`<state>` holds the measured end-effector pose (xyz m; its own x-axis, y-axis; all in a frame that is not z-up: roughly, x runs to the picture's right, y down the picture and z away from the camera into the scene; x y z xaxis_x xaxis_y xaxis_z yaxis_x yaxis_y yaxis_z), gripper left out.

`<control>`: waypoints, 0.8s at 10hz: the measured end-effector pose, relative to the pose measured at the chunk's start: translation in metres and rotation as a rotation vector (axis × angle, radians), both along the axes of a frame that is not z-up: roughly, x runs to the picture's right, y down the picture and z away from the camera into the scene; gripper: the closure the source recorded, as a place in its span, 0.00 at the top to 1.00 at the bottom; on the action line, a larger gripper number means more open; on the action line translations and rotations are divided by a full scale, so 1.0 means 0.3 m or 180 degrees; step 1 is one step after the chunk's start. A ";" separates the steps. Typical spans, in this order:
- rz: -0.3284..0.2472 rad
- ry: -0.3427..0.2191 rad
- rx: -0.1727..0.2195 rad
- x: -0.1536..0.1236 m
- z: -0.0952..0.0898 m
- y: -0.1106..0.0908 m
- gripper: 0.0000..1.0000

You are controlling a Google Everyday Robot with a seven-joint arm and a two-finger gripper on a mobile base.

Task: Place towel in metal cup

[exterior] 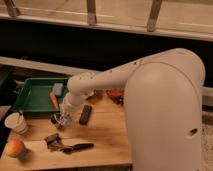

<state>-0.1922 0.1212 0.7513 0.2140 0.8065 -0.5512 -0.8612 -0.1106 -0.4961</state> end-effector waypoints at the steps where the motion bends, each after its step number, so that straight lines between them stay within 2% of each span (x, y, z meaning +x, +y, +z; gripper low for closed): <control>1: 0.0000 -0.0016 0.0004 -0.005 0.000 -0.003 0.00; 4: -0.0026 -0.0003 0.0002 -0.021 0.020 0.017 0.00; 6: -0.0074 -0.0053 -0.0006 -0.099 0.052 0.035 0.00; 8: -0.0079 -0.0081 -0.0012 -0.119 0.072 0.038 0.00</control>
